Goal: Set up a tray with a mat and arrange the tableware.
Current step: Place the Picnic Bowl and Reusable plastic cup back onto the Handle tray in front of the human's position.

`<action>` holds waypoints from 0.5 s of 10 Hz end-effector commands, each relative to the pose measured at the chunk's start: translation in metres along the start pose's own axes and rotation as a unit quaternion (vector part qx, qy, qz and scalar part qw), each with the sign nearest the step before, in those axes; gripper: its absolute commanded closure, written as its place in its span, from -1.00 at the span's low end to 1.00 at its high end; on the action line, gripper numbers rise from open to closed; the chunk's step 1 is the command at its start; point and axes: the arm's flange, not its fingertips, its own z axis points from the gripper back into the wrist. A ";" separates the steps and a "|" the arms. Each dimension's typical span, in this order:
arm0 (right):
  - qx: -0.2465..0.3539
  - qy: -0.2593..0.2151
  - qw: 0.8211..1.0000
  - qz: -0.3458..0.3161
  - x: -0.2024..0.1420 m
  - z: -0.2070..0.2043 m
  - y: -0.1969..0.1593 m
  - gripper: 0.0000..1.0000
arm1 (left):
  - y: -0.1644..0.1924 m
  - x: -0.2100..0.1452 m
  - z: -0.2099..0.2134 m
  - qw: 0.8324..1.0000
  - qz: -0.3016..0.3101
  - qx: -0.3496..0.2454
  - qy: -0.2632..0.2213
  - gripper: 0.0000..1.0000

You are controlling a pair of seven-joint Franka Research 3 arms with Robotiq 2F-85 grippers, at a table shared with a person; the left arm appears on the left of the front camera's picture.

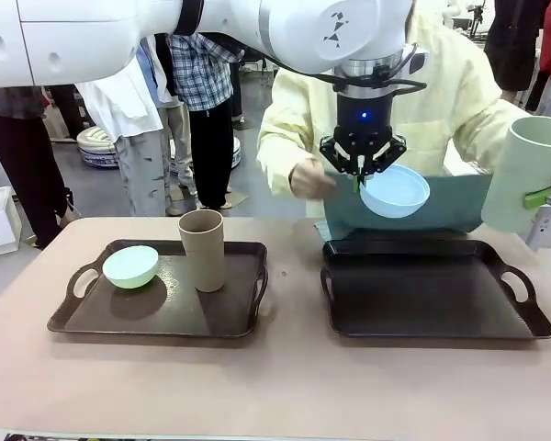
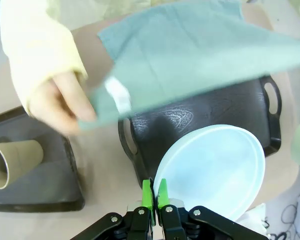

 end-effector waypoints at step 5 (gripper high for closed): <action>0.001 0.001 1.000 0.007 0.000 0.000 -0.002 0.52 | -0.002 0.003 0.004 1.000 -0.003 0.002 -0.011 1.00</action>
